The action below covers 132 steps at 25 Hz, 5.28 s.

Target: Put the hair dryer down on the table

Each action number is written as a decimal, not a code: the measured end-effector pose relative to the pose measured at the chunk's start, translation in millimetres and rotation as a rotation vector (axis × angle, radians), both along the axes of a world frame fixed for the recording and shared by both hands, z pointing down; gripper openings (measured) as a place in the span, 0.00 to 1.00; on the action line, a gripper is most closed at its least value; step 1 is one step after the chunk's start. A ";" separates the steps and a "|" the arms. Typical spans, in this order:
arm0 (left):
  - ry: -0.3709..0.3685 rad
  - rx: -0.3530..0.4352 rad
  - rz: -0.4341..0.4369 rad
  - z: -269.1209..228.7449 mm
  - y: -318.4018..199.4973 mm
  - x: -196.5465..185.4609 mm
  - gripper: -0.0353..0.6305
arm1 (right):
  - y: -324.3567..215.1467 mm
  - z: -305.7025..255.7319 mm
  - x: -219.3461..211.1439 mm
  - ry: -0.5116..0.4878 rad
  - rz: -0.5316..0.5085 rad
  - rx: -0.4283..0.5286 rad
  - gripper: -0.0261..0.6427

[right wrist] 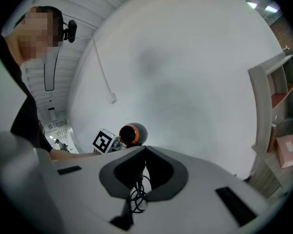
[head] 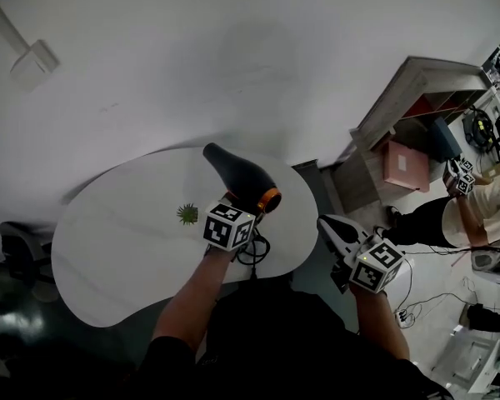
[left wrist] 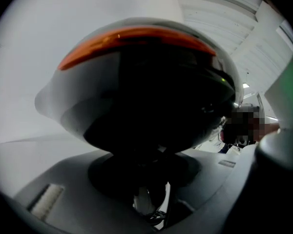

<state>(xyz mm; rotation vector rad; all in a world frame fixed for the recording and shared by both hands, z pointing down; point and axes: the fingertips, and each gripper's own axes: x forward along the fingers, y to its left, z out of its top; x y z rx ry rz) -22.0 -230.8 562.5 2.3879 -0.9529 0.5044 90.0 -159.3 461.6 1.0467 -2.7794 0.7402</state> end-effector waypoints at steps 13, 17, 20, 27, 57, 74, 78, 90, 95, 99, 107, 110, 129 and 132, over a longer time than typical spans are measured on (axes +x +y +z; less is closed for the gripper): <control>-0.080 -0.171 0.041 66.9 -25.8 30.8 0.30 | -8.2 14.6 30.2 -0.035 0.084 -0.042 0.06; -0.139 -0.236 0.054 97.1 -23.7 36.8 0.30 | -9.0 17.6 37.0 -0.044 0.098 -0.046 0.06; -0.171 -0.255 0.059 107.9 -27.2 37.1 0.30 | -8.6 21.3 43.3 -0.045 0.114 -0.057 0.06; -0.252 -0.342 0.058 138.1 -34.9 31.3 0.30 | -4.7 27.4 50.8 -0.051 0.140 -0.081 0.06; -0.333 -0.387 0.068 169.3 -32.5 19.6 0.33 | -15.2 33.7 20.5 -0.033 0.092 -0.108 0.06; -0.341 -0.394 0.078 164.6 -24.4 11.9 0.42 | -20.2 28.9 8.8 -0.031 0.051 -0.097 0.06; -0.319 -0.378 0.075 156.8 -25.4 8.2 0.42 | -23.2 27.3 3.8 -0.032 0.031 -0.095 0.06; -0.278 -0.284 -0.004 116.9 -30.8 -20.4 0.42 | -29.7 21.2 -13.5 -0.046 -0.039 -0.071 0.06; -0.214 -0.215 -0.093 79.9 -41.0 -46.6 0.42 | -34.2 16.2 -25.9 -0.054 -0.073 -0.059 0.06; -0.178 -0.136 -0.147 51.3 -40.0 -62.2 0.40 | -36.4 11.9 -37.4 -0.056 -0.107 -0.047 0.06; -0.078 0.119 -0.196 -32.8 -13.3 -72.2 0.35 | -38.5 5.7 -46.2 -0.059 -0.125 -0.025 0.06; -0.051 0.214 -0.222 -61.0 -2.2 -79.6 0.28 | -35.4 1.7 -49.2 -0.053 -0.135 -0.002 0.06; 0.023 0.533 -0.368 -198.4 19.6 -125.6 0.08 | -26.9 -108.8 -66.5 -0.129 -0.168 0.301 0.06; 0.024 0.531 -0.377 -199.4 22.2 -129.5 0.08 | -26.5 -106.9 -64.8 -0.092 -0.171 0.321 0.06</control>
